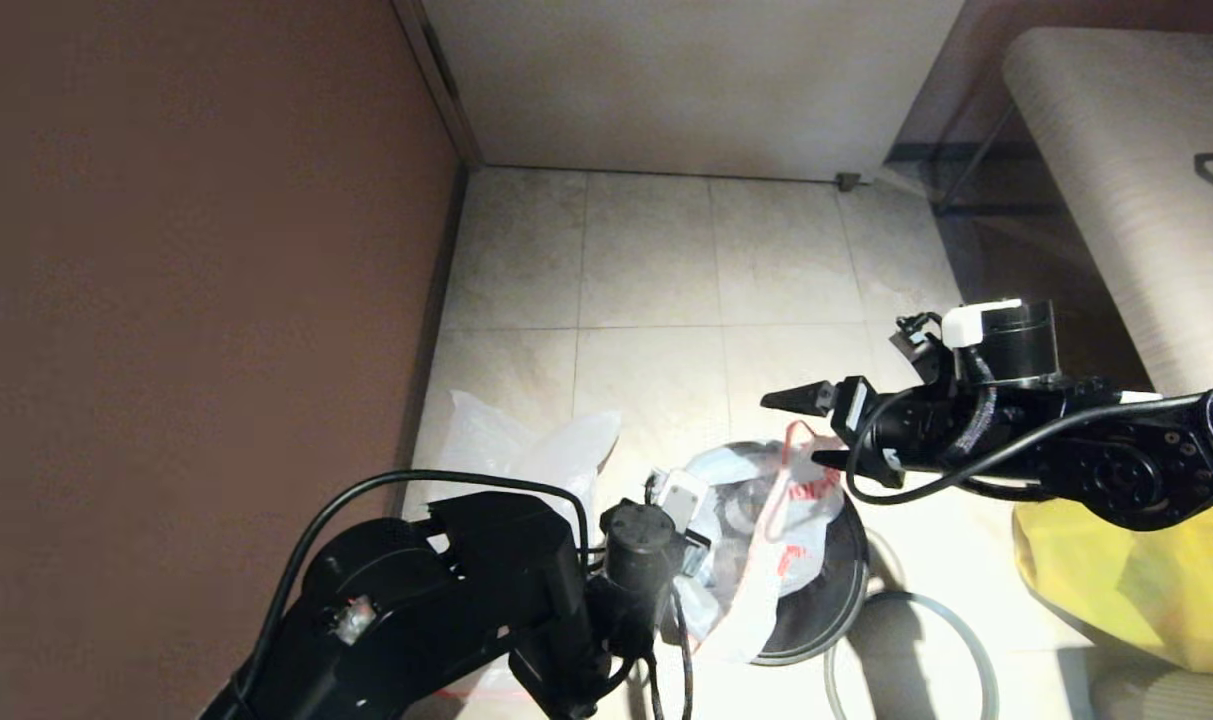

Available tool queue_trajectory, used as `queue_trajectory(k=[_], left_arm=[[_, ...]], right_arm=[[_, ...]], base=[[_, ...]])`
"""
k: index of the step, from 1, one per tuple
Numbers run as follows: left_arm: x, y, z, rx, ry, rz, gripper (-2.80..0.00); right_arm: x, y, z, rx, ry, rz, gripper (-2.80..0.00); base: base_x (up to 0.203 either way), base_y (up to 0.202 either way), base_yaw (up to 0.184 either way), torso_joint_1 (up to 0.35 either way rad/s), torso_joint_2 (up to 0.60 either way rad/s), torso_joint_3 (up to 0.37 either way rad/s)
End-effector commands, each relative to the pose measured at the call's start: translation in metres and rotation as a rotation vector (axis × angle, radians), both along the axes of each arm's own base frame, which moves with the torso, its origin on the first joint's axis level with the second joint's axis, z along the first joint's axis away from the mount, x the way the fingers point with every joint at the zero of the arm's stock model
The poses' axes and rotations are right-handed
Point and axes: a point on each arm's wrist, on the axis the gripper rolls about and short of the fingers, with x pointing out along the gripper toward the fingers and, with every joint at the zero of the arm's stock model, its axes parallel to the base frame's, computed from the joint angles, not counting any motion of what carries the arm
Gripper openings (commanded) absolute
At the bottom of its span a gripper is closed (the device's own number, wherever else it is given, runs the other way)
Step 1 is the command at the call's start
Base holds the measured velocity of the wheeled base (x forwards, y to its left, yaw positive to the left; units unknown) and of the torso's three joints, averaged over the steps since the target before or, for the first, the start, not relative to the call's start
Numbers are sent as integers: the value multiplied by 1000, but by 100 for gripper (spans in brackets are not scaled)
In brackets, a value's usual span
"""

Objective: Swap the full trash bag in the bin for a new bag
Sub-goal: Place the trash bag on the floor

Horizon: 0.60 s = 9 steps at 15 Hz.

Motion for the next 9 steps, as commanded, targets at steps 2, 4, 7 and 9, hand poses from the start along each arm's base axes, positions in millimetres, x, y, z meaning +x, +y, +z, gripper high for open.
queue_trajectory(k=[2,4,7,9], left_arm=[[1,-2,-4,-19,-22,15,-280],[0,-3,-1,-37,-42,20,-280],[-4,-6,1,-55,-63,20,-280],[-6,-8,2,-59,-65,16,-280]], right_arm=[[3,13,7,-2,-1,4,0],[8,20,6,-29,9,-32,0],[18,27,9,-32,20,-99,0],[21,30,10,-26,19,-112,0]], base=[[0,0,0,0,0,0],[0,0,0,0,0,0],[0,0,0,0,0,0],[0,0,0,0,0,0]])
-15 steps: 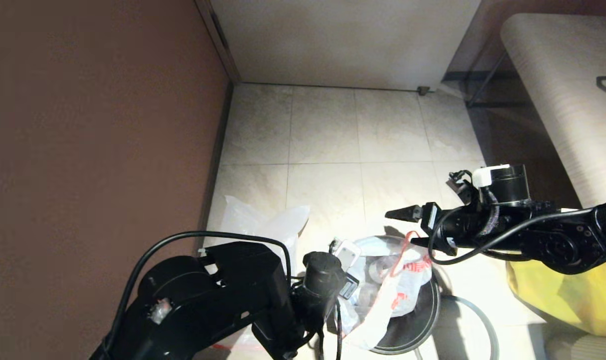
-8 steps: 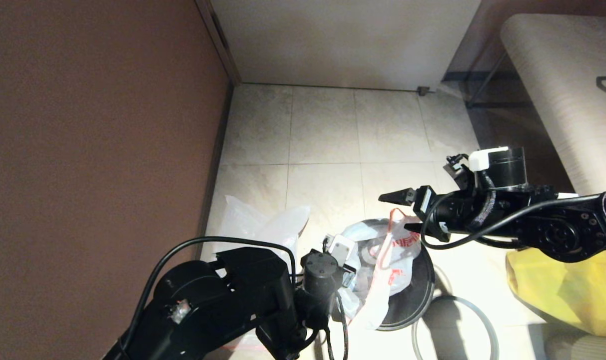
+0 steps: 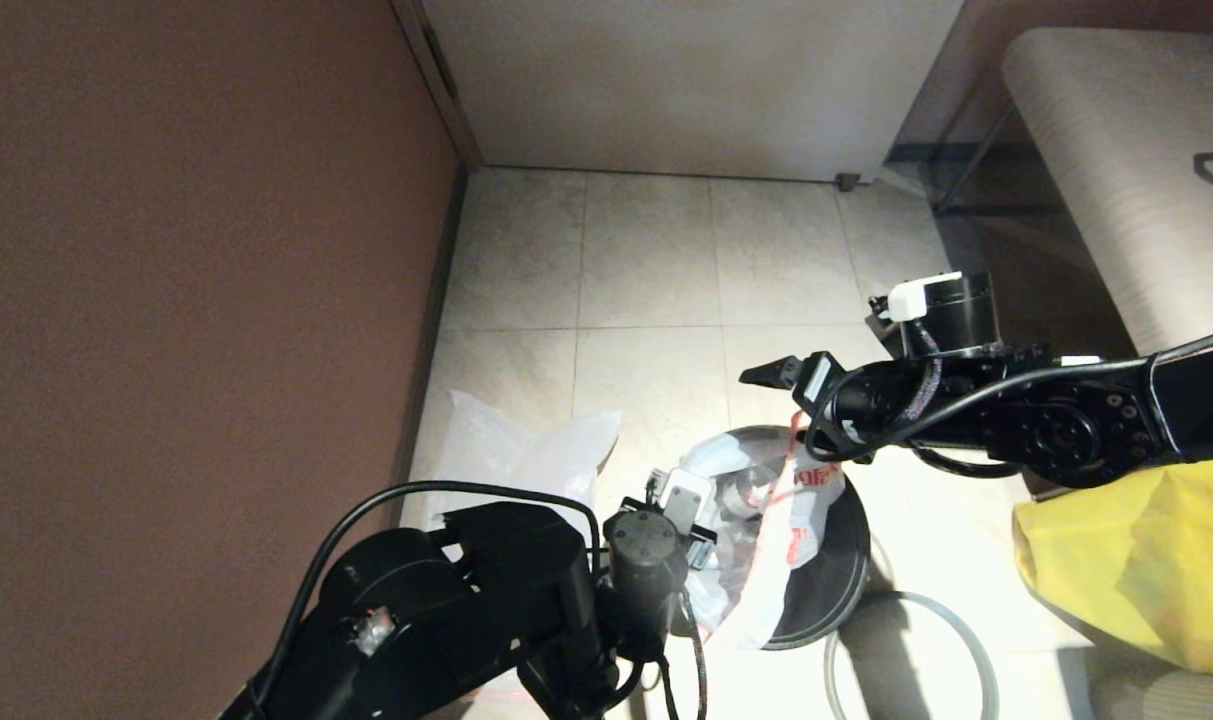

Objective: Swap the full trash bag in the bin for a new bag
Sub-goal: Place the trash bag on the floor

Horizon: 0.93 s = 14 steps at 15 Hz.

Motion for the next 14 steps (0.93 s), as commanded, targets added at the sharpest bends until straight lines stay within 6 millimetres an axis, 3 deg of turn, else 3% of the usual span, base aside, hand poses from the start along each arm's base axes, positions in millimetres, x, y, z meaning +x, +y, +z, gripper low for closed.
queue_trajectory(k=[1,13,14], left_arm=[[-1,-1,1,-2,-5,-2,-280],[-10,-7,2,-5,-7,-24,-280],[-10,-8,2,-4,-6,-26,-280]], right_arm=[[5,5,-1,5,-4,2,0],[22,17,-13,-16,-7,-31,0],[22,17,-14,-16,-6,-31,-280]], base=[[0,0,0,0,0,0],[0,0,0,0,0,0],[0,0,0,0,0,0]])
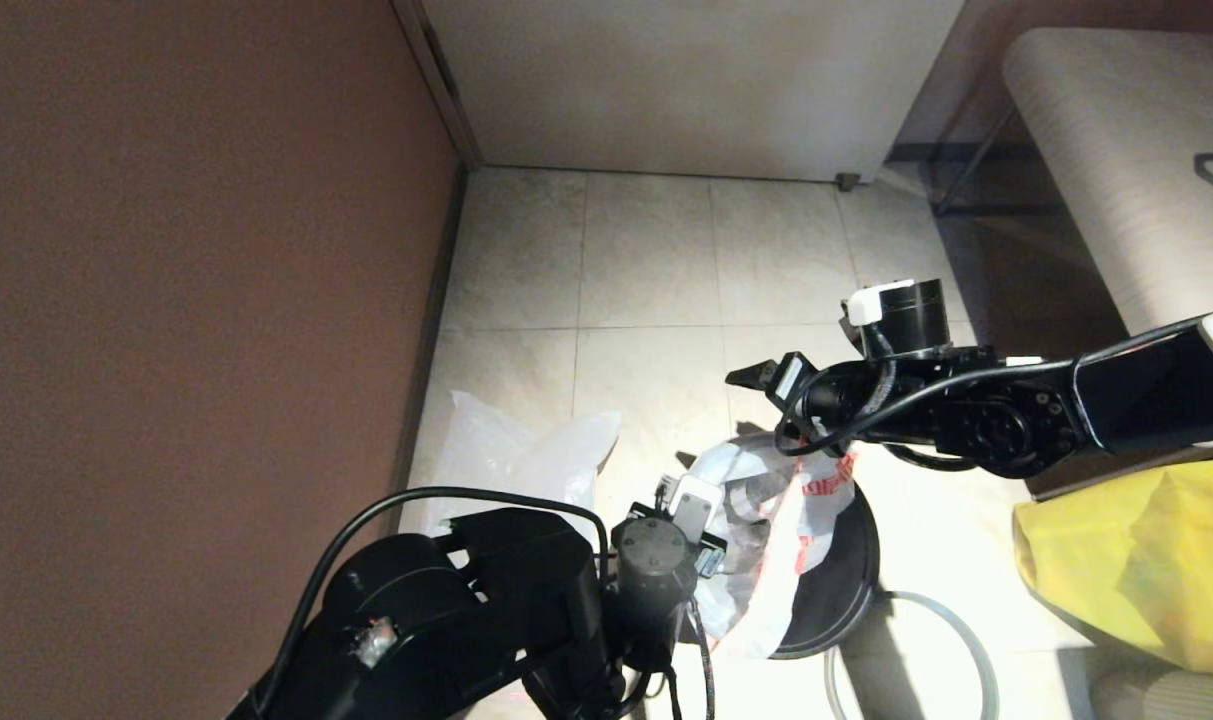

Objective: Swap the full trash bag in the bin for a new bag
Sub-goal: Place the trash bag on the floor

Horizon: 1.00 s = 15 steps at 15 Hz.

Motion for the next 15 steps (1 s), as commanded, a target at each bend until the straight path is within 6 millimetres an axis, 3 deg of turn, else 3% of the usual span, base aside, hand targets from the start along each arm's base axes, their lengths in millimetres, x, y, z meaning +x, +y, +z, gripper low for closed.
queue_trajectory(k=[1,10,15], left_arm=[[-1,-1,0,-4,-5,-2,-280],[-5,-3,-3,4,2,-9,-280],[-14,3,-9,23,39,-16,-280]], right_arm=[[1,1,-2,3,6,-1,-280],[1,1,-6,18,30,-3,-280],[-15,-13,1,136,88,196,-280]], base=[[0,0,0,0,0,0],[0,0,0,0,0,0],[0,0,0,0,0,0]])
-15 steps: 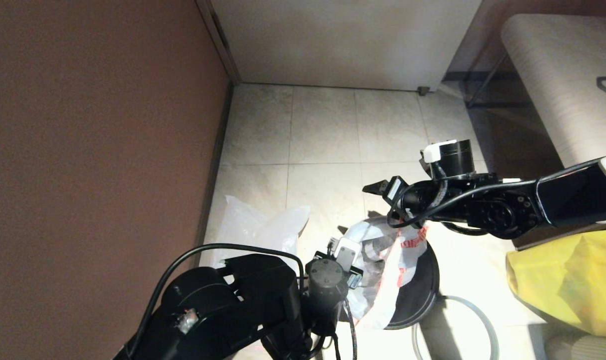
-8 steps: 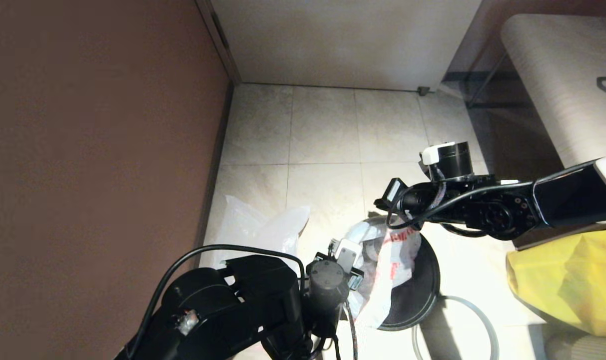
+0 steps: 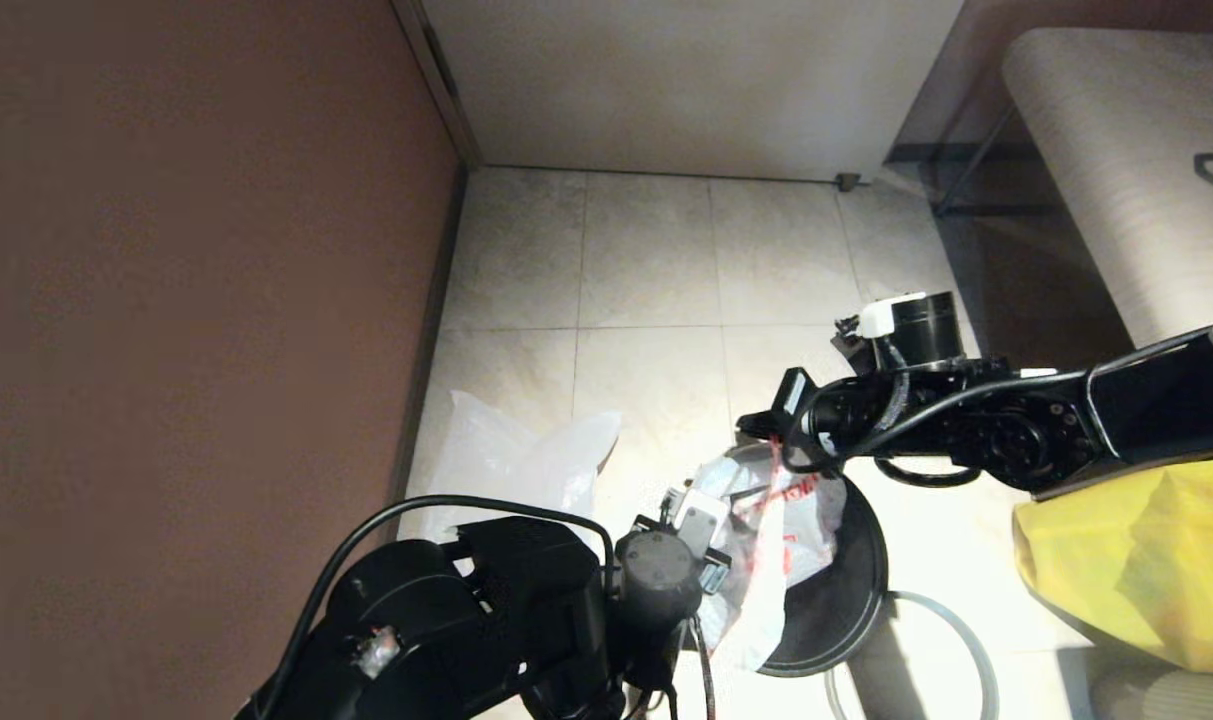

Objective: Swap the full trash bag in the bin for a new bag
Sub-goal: Place the trash bag on the floor

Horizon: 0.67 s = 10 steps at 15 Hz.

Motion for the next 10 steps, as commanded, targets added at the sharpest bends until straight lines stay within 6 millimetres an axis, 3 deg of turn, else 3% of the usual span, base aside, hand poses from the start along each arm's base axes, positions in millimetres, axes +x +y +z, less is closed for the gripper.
queue_trajectory(k=[1,6,10], left_arm=[[-1,4,-5,0,15,9,-280],[1,-1,-12,1,13,7,-280],[4,1,-10,-1,9,23,-280]], right_arm=[[-10,-9,13,42,-14,43,-280],[-45,-24,37,135,-44,203,-280],[-53,-30,45,144,-67,202,-280]], base=[[0,0,0,0,0,0],[0,0,0,0,0,0],[0,0,0,0,0,0]])
